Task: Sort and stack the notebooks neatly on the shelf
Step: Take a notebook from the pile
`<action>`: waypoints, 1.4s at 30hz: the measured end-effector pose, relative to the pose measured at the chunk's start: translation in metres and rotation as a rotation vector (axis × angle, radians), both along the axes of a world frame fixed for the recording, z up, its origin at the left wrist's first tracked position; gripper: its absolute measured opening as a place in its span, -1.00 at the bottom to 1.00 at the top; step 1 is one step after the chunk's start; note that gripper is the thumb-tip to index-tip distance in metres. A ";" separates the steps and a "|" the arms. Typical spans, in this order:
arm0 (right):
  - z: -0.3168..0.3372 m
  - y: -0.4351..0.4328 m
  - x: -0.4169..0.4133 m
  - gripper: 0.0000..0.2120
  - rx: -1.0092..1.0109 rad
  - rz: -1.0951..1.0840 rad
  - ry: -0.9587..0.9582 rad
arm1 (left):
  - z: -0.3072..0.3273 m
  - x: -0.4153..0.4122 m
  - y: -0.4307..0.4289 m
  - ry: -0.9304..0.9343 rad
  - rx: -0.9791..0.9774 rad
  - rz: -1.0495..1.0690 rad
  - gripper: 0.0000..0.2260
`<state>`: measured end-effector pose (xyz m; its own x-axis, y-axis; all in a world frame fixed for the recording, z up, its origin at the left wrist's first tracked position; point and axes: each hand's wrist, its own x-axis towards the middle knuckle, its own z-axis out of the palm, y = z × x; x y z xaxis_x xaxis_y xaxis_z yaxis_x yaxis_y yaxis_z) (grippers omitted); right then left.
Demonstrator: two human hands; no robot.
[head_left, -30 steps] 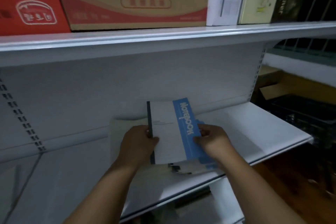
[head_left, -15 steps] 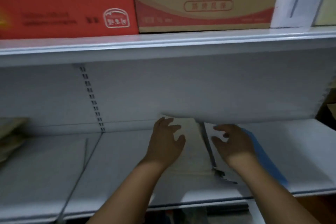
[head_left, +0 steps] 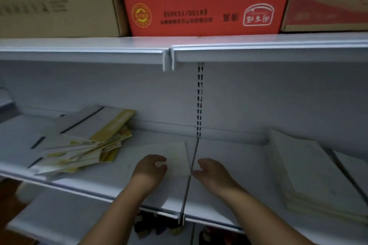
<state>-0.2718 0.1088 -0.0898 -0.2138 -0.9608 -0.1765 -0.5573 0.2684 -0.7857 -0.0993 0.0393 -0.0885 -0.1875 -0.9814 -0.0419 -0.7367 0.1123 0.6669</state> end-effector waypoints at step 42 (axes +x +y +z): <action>0.056 0.143 -0.246 -0.56 -0.327 -0.470 -0.339 | 0.056 -0.247 0.123 0.661 0.363 -0.299 -0.65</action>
